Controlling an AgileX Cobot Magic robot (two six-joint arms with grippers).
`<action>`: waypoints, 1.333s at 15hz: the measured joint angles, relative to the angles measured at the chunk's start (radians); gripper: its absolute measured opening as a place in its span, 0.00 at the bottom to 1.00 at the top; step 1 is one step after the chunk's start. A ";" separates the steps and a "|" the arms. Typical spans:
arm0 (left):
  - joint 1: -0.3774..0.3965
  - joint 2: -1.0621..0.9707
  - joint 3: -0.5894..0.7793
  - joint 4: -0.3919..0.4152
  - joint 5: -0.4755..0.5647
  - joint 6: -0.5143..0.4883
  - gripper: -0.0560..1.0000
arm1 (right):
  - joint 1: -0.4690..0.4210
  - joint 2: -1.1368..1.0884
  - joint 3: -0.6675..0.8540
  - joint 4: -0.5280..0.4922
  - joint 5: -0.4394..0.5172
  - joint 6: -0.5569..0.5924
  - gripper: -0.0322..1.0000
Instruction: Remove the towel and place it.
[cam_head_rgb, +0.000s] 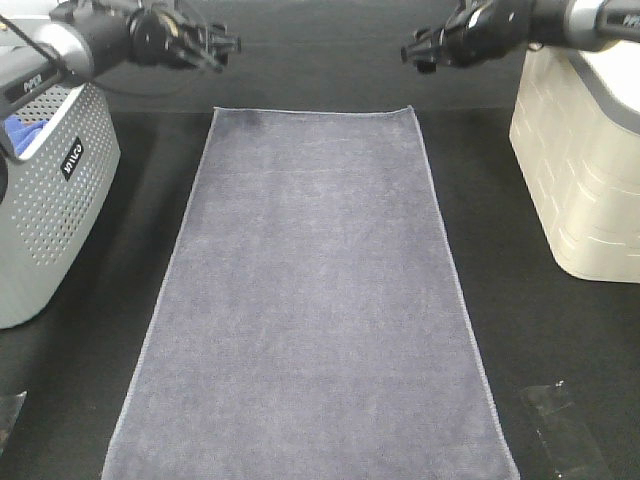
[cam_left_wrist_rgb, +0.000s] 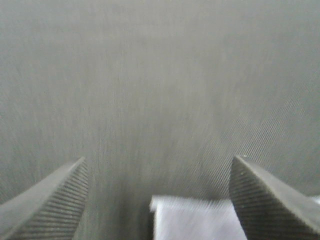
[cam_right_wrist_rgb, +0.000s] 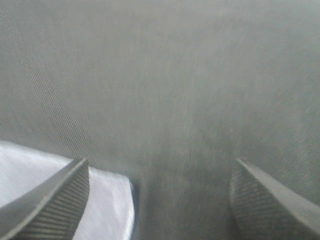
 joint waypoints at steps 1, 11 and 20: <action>-0.008 0.000 -0.022 -0.003 0.017 0.000 0.76 | 0.000 -0.013 0.000 0.011 0.006 0.000 0.74; -0.065 -0.253 -0.156 -0.026 0.632 0.182 0.76 | 0.000 -0.295 0.000 0.111 0.457 0.000 0.74; -0.065 -0.545 -0.095 -0.145 0.851 0.313 0.76 | 0.000 -0.480 -0.002 0.186 1.016 -0.008 0.74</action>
